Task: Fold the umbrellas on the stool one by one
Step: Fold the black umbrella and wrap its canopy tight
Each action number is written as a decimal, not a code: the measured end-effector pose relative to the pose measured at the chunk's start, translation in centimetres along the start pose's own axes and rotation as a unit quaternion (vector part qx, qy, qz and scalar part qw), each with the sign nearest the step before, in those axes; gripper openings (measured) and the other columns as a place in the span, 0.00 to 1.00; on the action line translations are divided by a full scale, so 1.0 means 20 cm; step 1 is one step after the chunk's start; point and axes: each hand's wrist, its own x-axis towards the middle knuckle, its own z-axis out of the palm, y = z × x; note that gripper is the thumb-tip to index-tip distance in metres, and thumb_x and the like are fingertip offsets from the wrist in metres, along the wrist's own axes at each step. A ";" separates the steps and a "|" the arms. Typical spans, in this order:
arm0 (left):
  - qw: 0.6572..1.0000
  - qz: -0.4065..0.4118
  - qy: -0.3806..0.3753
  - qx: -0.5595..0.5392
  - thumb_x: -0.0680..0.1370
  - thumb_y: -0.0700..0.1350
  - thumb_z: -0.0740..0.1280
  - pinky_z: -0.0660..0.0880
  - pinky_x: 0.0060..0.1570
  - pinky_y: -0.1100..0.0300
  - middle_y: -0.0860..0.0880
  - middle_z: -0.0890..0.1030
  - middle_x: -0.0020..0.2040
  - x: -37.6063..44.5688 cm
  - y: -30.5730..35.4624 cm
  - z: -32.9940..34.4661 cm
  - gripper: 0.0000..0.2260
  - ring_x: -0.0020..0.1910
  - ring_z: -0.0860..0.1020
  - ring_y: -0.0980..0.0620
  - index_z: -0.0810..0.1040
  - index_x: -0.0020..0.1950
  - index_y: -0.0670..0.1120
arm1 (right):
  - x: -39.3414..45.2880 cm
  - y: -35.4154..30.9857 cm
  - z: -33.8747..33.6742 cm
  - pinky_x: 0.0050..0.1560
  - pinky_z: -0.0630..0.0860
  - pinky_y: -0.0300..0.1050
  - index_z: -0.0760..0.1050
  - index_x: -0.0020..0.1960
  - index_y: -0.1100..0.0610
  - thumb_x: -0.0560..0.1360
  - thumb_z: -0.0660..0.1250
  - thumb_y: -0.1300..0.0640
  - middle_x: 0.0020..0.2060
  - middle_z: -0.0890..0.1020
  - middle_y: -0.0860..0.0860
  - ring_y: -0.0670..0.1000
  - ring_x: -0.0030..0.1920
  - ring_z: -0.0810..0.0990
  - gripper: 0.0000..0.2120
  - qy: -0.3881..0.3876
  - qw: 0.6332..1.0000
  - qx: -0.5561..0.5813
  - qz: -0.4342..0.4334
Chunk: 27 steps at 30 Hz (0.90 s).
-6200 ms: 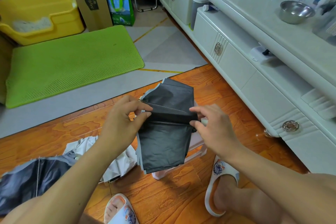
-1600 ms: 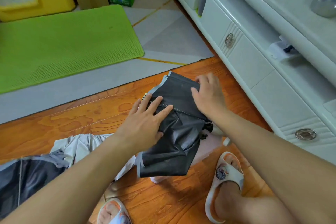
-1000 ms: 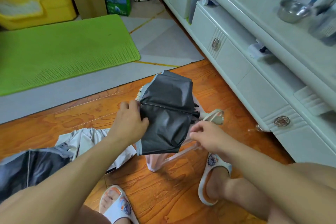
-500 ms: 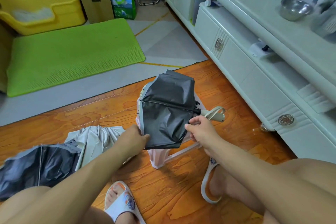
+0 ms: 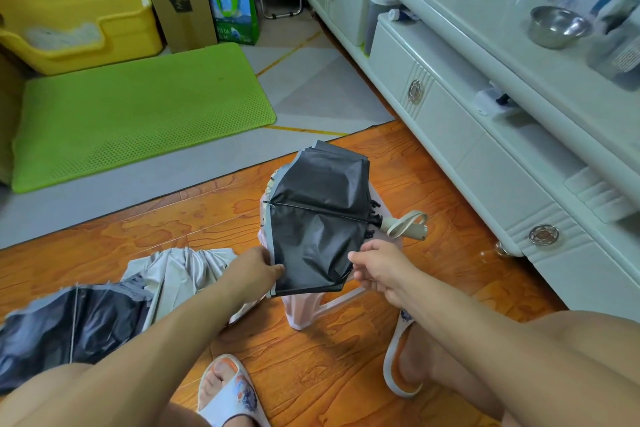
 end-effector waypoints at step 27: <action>0.885 0.191 0.108 -0.412 0.80 0.37 0.69 0.77 0.48 0.60 0.44 0.80 0.36 -0.13 0.16 -0.17 0.27 0.43 0.83 0.49 0.69 0.74 0.58 | -0.21 -0.23 -0.08 0.60 0.79 0.48 0.75 0.57 0.56 0.78 0.71 0.62 0.49 0.85 0.59 0.57 0.55 0.84 0.10 0.002 0.971 0.055 -0.231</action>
